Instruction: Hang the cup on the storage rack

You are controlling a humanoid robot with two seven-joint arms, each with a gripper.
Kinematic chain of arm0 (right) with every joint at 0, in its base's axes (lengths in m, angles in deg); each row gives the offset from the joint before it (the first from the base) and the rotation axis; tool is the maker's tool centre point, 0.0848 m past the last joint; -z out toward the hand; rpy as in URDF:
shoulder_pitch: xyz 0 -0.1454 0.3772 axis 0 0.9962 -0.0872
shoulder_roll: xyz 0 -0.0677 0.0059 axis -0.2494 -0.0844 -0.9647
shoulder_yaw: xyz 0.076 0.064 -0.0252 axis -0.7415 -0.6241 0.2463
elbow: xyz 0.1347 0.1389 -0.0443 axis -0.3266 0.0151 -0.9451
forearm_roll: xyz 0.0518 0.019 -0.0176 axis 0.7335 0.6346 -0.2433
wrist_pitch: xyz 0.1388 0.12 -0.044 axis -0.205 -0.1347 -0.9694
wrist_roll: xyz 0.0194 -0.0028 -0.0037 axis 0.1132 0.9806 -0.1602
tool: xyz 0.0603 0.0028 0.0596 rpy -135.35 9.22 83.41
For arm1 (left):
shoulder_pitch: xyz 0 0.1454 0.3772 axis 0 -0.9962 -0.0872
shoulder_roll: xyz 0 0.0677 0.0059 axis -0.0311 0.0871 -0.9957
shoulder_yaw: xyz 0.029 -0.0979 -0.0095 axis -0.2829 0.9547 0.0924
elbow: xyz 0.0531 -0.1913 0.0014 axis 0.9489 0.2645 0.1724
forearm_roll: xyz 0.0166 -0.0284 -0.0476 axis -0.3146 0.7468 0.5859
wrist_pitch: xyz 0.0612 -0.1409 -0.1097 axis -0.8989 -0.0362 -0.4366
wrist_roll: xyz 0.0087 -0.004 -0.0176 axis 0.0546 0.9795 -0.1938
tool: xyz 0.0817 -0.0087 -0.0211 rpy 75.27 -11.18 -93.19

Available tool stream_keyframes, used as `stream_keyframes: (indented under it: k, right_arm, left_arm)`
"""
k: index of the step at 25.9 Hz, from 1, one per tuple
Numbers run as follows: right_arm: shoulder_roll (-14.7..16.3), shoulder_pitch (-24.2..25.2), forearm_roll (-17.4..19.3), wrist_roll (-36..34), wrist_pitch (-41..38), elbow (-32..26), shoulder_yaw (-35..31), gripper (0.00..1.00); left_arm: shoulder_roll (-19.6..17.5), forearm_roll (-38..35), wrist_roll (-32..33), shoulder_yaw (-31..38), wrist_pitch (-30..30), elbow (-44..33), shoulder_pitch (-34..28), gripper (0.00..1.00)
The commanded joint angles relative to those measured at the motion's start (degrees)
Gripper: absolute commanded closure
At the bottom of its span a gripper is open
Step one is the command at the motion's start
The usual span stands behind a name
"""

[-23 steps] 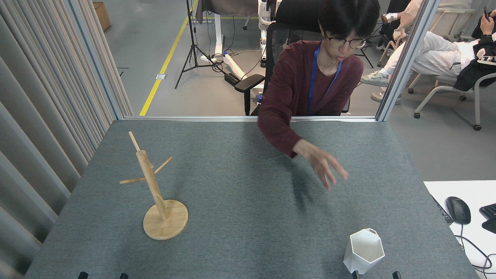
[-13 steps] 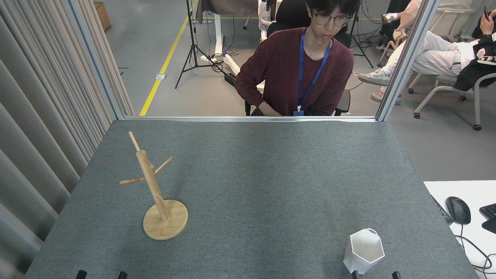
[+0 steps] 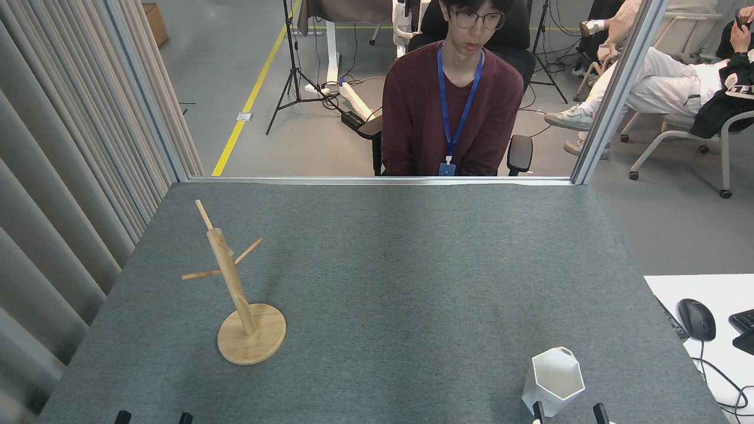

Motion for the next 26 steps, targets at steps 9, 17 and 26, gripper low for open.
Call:
stream_keyframes:
  k: [9,17,26]
  right_arm:
    - [0.63,-4.56,-0.23,1.53,1.52,4.4,0.11,0.01]
    - [0.1,-7.28,-0.41,1.53,1.96,6.77,0.2,0.01]
    - [0.36,-9.74,-0.23,1.44,2.31,10.81,0.11,0.01]
  left_arm:
    - [0.01,0.0,0.01,0.35,-0.03,-0.02,0.0,0.0]
    - [-0.08,0.0,0.01,0.61,-0.03,-0.02,0.0,0.0]
    - [-0.08,0.0,0.01,0.7,-0.03,-0.02,0.0,0.0]
